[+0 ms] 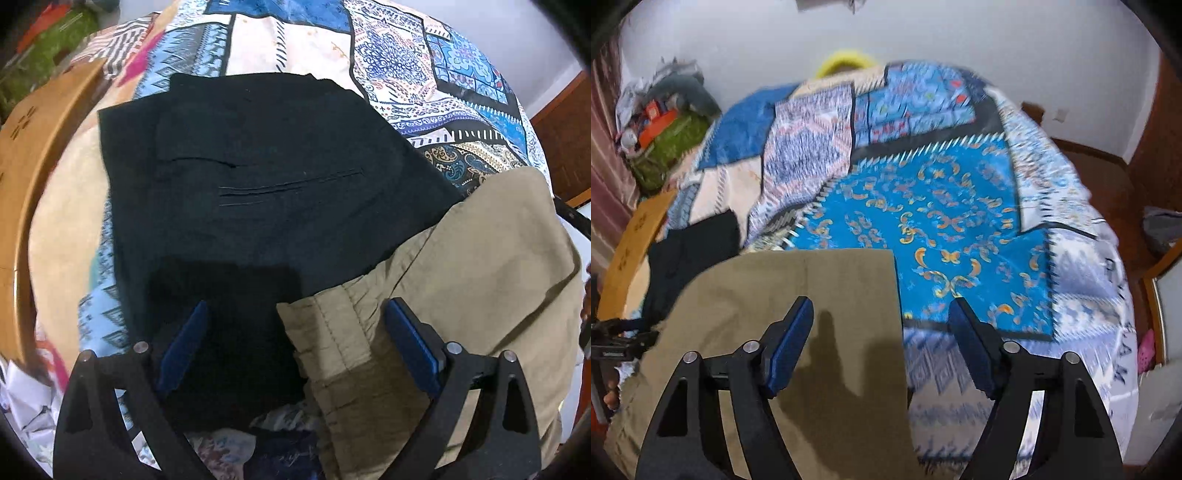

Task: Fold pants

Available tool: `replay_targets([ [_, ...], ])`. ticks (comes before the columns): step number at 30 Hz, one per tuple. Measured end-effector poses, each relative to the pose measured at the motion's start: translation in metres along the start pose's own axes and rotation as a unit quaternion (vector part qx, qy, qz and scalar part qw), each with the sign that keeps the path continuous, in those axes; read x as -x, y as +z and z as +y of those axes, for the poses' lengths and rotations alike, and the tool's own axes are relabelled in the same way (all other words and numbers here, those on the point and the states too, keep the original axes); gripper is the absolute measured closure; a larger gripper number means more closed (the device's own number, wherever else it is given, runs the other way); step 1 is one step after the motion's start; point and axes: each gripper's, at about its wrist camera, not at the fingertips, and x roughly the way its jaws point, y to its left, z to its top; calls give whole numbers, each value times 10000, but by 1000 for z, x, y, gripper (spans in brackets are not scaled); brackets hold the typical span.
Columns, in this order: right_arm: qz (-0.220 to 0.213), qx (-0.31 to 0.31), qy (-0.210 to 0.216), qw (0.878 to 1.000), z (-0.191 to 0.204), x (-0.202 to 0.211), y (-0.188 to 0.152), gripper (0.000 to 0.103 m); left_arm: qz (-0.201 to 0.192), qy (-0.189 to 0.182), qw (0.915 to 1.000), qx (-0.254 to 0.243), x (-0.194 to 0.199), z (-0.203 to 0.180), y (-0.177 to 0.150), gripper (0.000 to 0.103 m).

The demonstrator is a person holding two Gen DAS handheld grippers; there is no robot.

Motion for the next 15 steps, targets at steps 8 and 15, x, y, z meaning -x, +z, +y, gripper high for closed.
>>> replay_targets([
  [8, 64, 74, 116, 9999, 10, -19, 12, 69, -182, -118, 9991, -354, 5, -22, 1, 49],
  [15, -154, 399, -299, 9986, 27, -9, 10, 91, -560, 435, 9948, -728, 27, -38, 1, 60],
])
